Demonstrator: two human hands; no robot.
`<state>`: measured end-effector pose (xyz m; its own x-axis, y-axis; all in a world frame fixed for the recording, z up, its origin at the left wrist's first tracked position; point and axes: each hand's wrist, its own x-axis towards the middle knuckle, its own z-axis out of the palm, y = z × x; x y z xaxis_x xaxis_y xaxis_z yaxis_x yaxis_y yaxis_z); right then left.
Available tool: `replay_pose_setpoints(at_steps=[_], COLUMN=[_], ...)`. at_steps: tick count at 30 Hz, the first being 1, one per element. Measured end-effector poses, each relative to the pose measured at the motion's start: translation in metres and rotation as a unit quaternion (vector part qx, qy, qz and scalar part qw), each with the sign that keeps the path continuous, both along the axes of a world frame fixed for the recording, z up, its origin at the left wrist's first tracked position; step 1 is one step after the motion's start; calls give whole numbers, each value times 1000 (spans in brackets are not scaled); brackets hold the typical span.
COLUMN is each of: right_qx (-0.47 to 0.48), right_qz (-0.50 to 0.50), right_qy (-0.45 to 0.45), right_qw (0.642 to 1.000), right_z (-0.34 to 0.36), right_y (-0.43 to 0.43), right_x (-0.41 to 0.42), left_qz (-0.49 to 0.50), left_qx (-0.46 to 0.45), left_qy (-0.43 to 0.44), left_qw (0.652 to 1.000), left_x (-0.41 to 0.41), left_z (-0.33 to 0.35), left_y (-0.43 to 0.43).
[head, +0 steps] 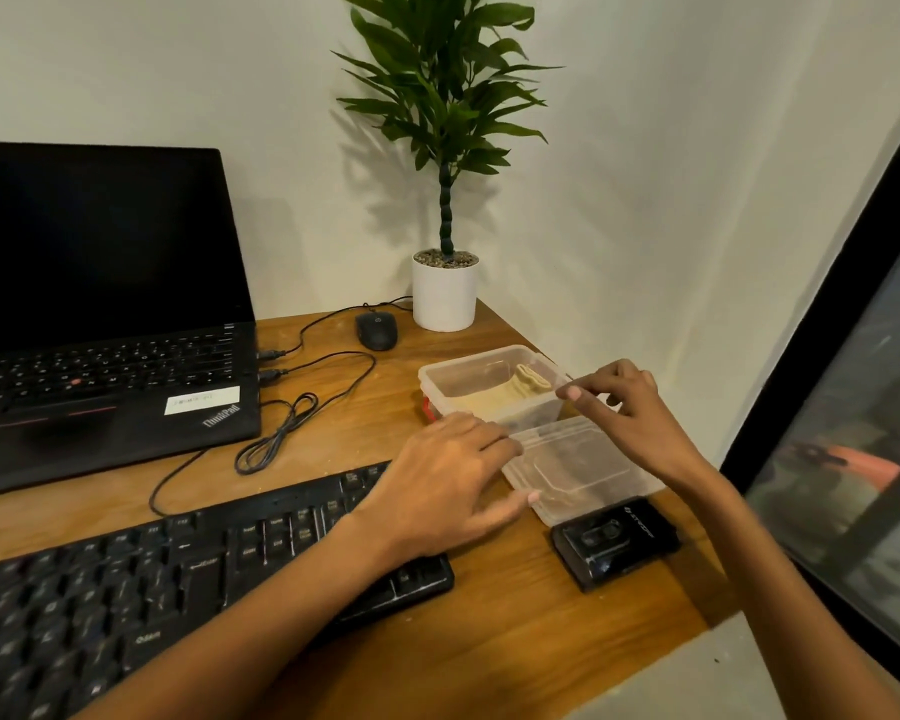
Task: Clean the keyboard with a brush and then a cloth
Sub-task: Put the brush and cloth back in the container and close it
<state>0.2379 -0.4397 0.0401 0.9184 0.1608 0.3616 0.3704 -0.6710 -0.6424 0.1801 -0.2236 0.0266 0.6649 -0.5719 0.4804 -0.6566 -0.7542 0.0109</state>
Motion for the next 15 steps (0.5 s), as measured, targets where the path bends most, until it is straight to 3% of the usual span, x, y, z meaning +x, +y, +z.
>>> replay_pose_setpoints(at_steps=[15], right_qx=[5], right_qz=[-38], right_qy=[41], right_qw=[998], right_z=[-43], right_y=[-41], right_x=[-76], left_qz=[-35], left_qx=[17], left_qy=[79], left_qw=[996], left_x=[-41], left_z=[-16], left_y=[-33])
